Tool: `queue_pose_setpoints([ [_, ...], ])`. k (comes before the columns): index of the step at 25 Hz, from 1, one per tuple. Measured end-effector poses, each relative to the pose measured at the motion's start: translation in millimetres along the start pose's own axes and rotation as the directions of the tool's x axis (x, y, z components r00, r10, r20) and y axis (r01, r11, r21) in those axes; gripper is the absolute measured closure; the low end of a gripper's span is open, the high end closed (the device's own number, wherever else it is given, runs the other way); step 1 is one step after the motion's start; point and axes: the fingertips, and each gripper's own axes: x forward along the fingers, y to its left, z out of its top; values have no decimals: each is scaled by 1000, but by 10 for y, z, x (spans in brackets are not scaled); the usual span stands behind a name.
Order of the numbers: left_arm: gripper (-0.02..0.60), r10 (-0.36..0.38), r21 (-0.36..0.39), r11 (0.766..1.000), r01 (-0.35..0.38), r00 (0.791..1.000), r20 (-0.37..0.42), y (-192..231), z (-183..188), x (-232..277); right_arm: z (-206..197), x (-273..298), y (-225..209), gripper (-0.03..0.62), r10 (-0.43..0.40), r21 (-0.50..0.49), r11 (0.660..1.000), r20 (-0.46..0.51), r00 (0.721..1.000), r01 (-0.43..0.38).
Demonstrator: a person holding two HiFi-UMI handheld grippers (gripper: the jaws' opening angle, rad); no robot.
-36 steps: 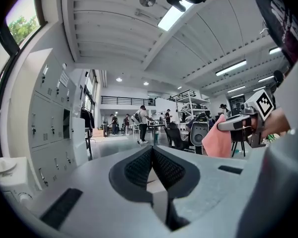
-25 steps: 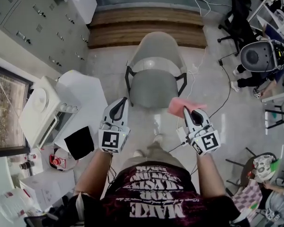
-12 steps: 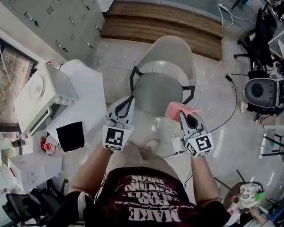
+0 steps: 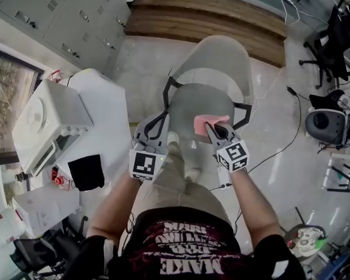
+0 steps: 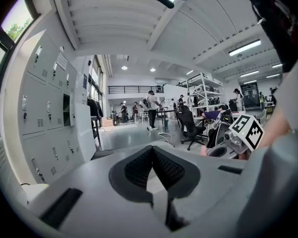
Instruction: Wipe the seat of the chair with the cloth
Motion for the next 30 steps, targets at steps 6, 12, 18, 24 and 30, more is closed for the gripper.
queue_pose_setpoints([
  [6,577,-25,-32,999,25,999,-25,266,-288,516,-338,857,-279,585,31,14,999,-103,994,-29],
  [12,577,-50,-43,998,47,996,-78,548,-691,1017,-711,1718,-609,585,51,49,998,-169,984,-43],
  [18,577,-61,-66,996,53,990,-124,721,-1204,1410,-1257,2505,-913,585,67,69,996,-258,964,-50],
  [24,577,-100,-81,993,87,981,-167,730,-1654,1612,-1789,3068,-1050,585,101,109,992,-350,931,-66],
  [30,576,-110,-76,992,96,973,-201,774,-1940,1745,-2238,3377,-1222,585,89,162,987,-435,896,-19],
])
